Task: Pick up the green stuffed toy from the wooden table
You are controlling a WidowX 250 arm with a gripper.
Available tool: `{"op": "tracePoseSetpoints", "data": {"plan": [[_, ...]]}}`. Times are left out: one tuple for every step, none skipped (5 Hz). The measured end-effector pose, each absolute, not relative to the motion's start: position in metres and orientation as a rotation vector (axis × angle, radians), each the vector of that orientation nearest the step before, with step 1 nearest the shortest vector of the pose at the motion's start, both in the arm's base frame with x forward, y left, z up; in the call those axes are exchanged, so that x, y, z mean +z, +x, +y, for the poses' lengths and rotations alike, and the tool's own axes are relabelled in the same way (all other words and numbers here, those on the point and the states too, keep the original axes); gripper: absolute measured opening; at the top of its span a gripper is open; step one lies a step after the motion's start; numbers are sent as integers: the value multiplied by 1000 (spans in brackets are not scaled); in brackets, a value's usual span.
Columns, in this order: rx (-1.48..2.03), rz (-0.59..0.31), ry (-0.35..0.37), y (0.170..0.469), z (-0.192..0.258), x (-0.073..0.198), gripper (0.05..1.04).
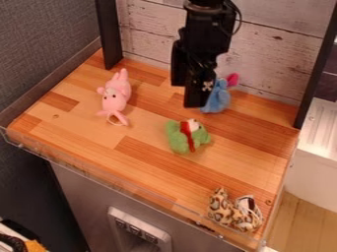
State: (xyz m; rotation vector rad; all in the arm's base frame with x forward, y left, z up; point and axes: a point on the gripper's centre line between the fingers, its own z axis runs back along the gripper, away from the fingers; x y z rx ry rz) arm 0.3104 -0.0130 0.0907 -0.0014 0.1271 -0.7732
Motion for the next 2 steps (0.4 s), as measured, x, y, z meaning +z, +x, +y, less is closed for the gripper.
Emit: {"op": "tracePoseSetpoints", "data": {"plan": [[-641,105,4,311,-20,86,999],[-471,81,9,314,-21,76,998]]}}
